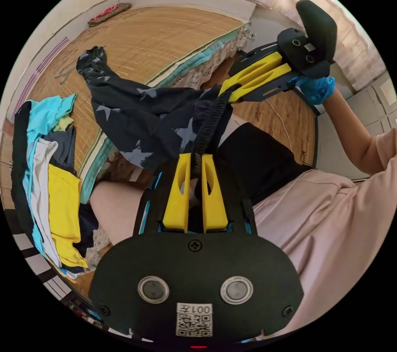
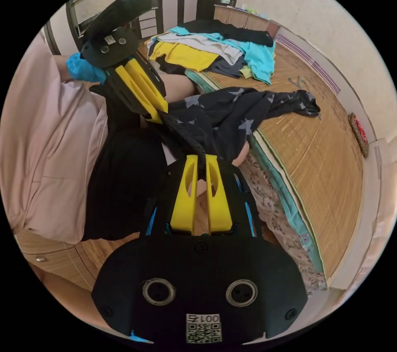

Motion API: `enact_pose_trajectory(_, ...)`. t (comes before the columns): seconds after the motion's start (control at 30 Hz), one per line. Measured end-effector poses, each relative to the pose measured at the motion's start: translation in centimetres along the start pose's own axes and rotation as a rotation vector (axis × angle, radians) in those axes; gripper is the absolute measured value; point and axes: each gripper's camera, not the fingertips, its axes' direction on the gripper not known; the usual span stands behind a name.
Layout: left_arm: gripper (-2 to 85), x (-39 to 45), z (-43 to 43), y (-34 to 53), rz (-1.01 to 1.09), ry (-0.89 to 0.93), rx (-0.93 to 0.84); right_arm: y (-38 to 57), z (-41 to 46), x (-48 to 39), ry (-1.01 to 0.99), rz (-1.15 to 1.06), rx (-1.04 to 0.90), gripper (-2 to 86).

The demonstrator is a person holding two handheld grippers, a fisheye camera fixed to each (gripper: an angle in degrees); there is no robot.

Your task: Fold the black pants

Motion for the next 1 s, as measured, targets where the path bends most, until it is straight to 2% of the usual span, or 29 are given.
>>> enact_pose_trajectory(0.17,-0.3,1.0,-3.3,-1.4,0.065,-0.07,0.066,-1.2,-3.9,0.0,0.155,-0.052,0.054,2.4)
enact_pose_trajectory(0.23,-0.4,1.0,-4.0,-1.9,0.089,-0.068,0.072,-1.0,-4.1,0.6,0.127,-0.05,0.038,2.4)
enact_pose_trajectory(0.4,-0.5,-0.7,-1.1,-2.4,0.074,0.058,-0.021,2.1,1.3,2.5,-0.138,0.104,-0.033,2.8)
enact_pose_trajectory(0.63,-0.5,-1.2,0.0,-2.2,0.07,0.048,-0.062,4.1,1.0,3.0,-0.2,0.187,0.061,6.5)
enact_pose_trajectory(0.83,-0.6,-2.2,-2.0,-3.1,0.056,0.065,-0.028,2.1,-2.0,1.9,-0.171,0.115,0.158,14.1)
enact_pose_trajectory(1.0,-0.6,-2.9,-4.0,-3.4,0.049,0.069,0.012,-0.1,1.0,-0.6,-0.053,0.1,0.186,16.1)
